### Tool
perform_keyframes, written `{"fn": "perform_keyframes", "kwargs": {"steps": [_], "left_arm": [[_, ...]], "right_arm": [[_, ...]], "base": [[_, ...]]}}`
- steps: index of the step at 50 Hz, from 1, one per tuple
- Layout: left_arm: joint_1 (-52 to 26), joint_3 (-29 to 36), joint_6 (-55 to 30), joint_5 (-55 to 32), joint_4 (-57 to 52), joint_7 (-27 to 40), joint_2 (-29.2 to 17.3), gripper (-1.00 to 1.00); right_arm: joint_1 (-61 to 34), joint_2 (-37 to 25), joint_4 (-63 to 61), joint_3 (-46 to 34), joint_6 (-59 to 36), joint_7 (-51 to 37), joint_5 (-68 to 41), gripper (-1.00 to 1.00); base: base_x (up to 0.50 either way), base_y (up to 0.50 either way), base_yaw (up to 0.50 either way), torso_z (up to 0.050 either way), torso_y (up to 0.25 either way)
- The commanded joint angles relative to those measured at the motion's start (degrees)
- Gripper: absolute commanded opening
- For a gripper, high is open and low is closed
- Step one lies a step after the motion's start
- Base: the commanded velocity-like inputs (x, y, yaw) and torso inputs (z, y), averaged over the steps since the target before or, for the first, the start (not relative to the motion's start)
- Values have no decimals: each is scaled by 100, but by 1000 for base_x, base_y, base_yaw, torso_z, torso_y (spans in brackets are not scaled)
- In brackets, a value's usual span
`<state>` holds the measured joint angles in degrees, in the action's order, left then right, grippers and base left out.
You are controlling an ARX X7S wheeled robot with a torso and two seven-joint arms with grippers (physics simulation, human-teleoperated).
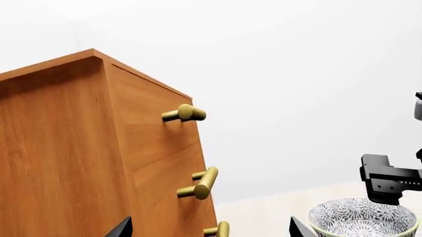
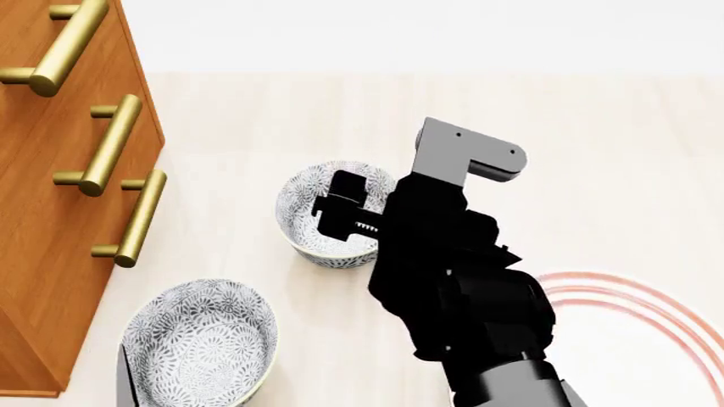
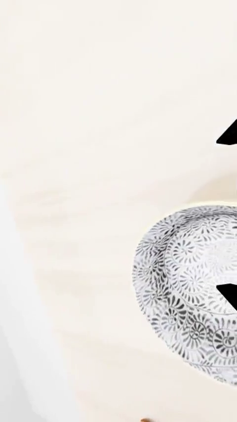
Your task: Pick up the bowl and put it in the front on the plate.
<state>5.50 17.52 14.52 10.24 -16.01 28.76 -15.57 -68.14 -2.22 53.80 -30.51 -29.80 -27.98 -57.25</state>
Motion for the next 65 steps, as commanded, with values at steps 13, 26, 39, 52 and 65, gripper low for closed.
{"fn": "perform_keyframes", "kwargs": {"steps": [13,26,39,52,65], "left_arm": [[-7,4,-59,21,-23,-29,3,100],[-23,34,-49,6,23,-4,-25,100],[-25,61,-94,-20,-3,2,-53,100],[-60,84,-152,-68,-8,2,-67,100],[-68,112,-161,-84,1,23,-89,100]], "right_arm": [[79,18,-119,-77,1,-12,-150,100],[110,51,-60,-105,40,-41,-296,100],[117,70,27,-191,110,-32,-393,100],[23,161,437,-286,277,107,-502,100],[45,161,432,-599,390,72,-715,100]], "base": [[0,0,0,0,0],[0,0,0,0,0],[0,0,0,0,0],[0,0,0,0,0],[0,0,0,0,0]]}}
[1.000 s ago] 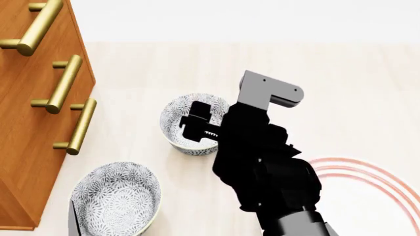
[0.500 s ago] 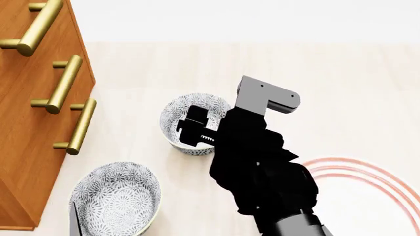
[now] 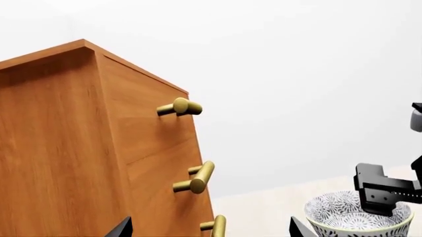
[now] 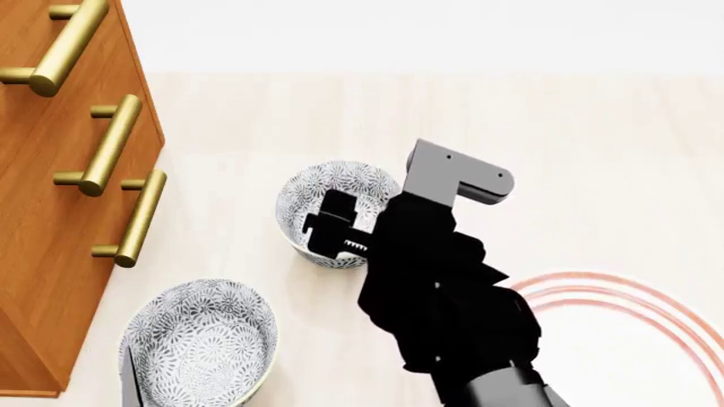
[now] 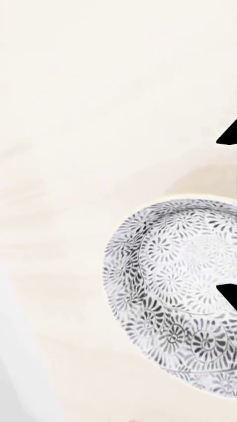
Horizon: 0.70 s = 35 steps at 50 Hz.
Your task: Pick up the bowl and put it in the front on the plate.
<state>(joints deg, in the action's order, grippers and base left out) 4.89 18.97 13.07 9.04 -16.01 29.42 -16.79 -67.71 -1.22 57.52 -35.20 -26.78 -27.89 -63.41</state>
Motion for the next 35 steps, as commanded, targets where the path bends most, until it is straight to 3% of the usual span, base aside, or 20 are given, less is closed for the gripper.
{"fn": "perform_keyframes", "kwargs": {"steps": [1,9,10,35], "left_arm": [[-6,-32,-16,37,0,-40,31,100],[-5,-8,-28,40,-4,-31,16,100],[-4,-4,-24,42,-1,-28,14,100],[-32,55,-35,40,24,15,-22,100]], "right_arm": [[-6,67,87,-154,108,73,-106,100],[-41,75,214,-349,262,141,-244,100],[-46,72,217,-364,274,138,-263,-100],[31,-68,-162,-534,350,-16,-473,-100]], "base": [[0,0,0,0,0],[0,0,0,0,0],[0,0,0,0,0],[0,0,0,0,0]]}}
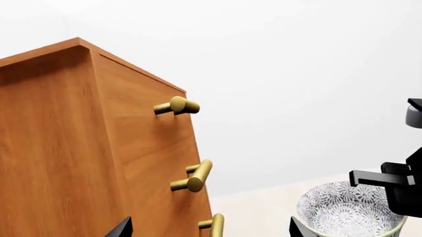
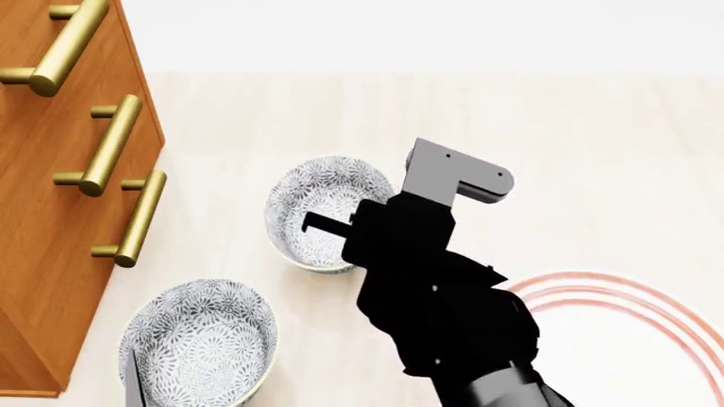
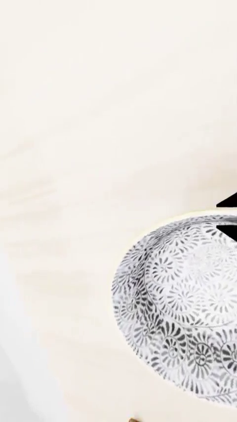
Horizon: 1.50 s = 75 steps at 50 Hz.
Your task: Pick up the bowl and put it in the front on the plate.
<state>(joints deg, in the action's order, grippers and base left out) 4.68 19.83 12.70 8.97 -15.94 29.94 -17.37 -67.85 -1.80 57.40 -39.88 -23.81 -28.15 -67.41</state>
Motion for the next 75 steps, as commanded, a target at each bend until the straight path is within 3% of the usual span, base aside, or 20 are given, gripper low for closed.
{"fn": "perform_keyframes", "kwargs": {"steps": [1,12,26,50,60,69,75], "left_arm": [[-12,-30,4,46,19,-35,34,100],[-11,-14,-8,45,0,-13,13,100],[-13,0,-59,25,-33,15,4,100],[-35,34,-68,10,-21,78,-13,100],[-40,72,-62,20,-4,89,-25,100],[-41,101,-90,43,-27,100,-35,100],[-37,125,-112,65,-44,106,-42,100]], "right_arm": [[57,-27,-208,-74,57,-15,-74,-100],[86,-395,-1273,-111,223,-494,40,-100],[-197,-1300,-2750,122,45,-977,-102,-100],[380,-3399,-5380,568,-375,-1214,-651,-100],[1138,-4501,-6537,771,-435,-979,-1025,-100],[1574,-5649,-7074,1117,-146,280,-1041,-100],[1803,-6319,-7163,1555,180,508,-1237,-100]], "base": [[0,0,0,0,0],[0,0,0,0,0],[0,0,0,0,0],[0,0,0,0,0],[0,0,0,0,0],[0,0,0,0,0],[0,0,0,0,0]]}}
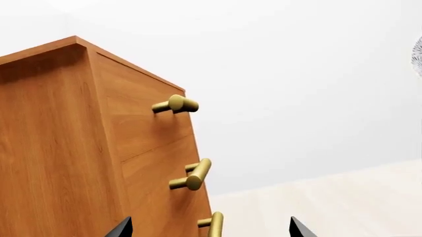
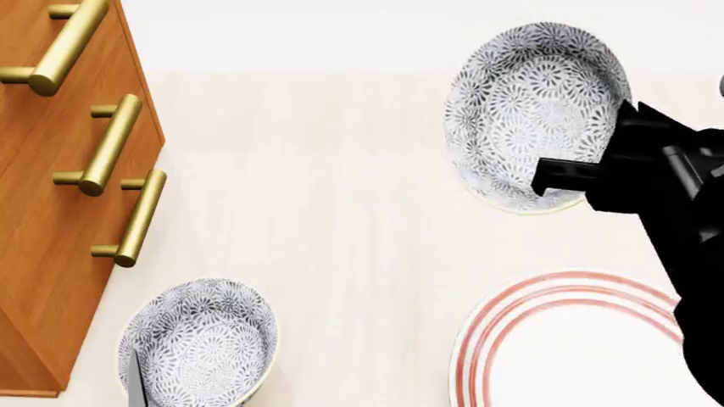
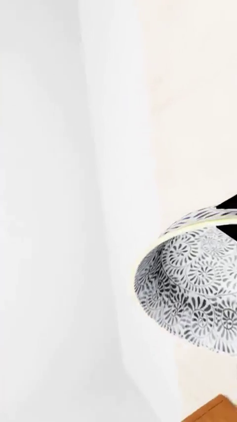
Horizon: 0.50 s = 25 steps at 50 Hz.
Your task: Pick up the bowl and put it in the front on the plate.
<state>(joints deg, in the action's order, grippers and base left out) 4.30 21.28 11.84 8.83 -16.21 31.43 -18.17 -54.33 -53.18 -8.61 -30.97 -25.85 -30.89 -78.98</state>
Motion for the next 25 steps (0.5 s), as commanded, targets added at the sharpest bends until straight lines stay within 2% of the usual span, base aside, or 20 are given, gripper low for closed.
{"fn": "perform_keyframes", "kwargs": {"steps": [1,4,8,17,20,25], "left_arm": [[2,-18,-31,81,-20,-40,38,100],[1,-9,-58,102,-52,-36,36,100],[1,10,-63,117,-53,-30,35,100],[-14,24,-96,77,-64,-43,18,100],[-33,38,-102,54,-46,-60,16,100],[-51,50,-104,16,-21,-70,13,100]], "right_arm": [[472,-1242,-558,706,407,831,-124,-100],[820,-1709,-601,949,633,1236,-435,-100],[1208,-2039,-683,975,820,1740,-392,-100],[1361,-1990,-92,859,996,2481,75,-100],[1723,-2171,-57,898,1297,2919,31,-100],[1865,-2161,82,812,1455,3164,373,-100]], "base": [[0,0,0,0,0],[0,0,0,0,0],[0,0,0,0,0],[0,0,0,0,2],[0,0,0,0,0],[0,0,0,0,0]]}}
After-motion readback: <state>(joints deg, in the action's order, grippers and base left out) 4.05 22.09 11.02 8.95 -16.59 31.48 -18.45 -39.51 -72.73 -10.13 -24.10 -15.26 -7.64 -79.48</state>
